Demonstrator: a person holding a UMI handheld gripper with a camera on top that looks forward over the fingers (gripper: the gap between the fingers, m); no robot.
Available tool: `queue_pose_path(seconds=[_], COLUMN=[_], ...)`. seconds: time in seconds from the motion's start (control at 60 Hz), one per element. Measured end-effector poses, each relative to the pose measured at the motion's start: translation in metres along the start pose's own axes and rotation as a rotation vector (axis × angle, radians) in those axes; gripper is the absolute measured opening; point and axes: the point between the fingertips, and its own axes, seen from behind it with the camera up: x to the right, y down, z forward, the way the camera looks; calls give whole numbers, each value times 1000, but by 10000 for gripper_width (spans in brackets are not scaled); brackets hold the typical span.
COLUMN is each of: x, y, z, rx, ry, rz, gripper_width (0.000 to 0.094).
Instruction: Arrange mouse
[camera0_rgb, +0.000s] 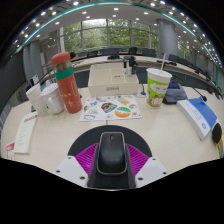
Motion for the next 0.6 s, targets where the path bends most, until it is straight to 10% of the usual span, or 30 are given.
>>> queue_pose_path(seconds=[0.117,0.6], x=[5,-50], y=[-8,-26], z=[-29,-319], rx=[-3,133], ry=[27,102], rz=[13,-58], gripper_width=[868,853])
